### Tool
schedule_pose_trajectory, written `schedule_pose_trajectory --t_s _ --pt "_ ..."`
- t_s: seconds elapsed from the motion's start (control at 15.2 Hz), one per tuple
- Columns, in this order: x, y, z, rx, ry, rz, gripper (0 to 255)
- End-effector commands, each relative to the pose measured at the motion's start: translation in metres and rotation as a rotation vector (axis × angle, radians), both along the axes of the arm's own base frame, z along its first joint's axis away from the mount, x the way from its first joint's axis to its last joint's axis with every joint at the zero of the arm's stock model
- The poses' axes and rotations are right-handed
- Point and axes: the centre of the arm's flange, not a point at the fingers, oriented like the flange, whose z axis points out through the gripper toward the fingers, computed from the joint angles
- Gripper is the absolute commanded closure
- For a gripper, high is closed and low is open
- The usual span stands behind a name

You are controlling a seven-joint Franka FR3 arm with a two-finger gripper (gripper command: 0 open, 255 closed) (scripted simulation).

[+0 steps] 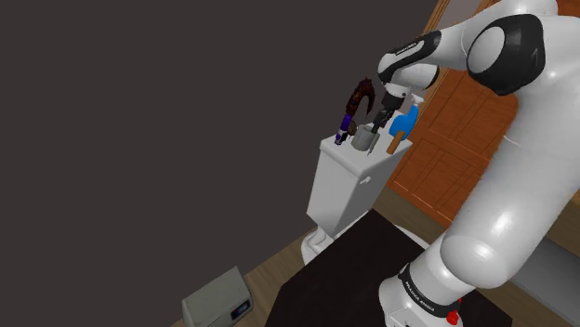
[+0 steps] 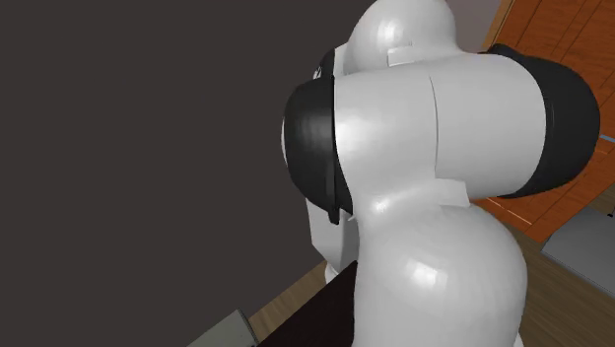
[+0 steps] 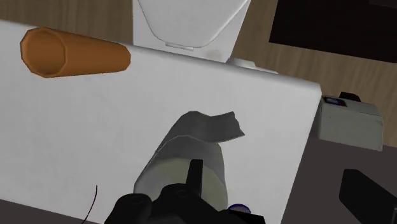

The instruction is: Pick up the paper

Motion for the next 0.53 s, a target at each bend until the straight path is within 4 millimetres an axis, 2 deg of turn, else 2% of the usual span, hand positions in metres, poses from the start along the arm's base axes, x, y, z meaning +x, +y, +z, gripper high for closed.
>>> schedule_pose_trajectory --t_s 0.0,0.26,0.46 --pt "0.013 -0.022 -0.013 0.0 0.006 0.02 0" --pt "0.033 -0.063 -0.037 -0.003 0.021 0.052 0" --pt "0.033 -0.063 -0.053 -0.003 0.021 0.052 0"
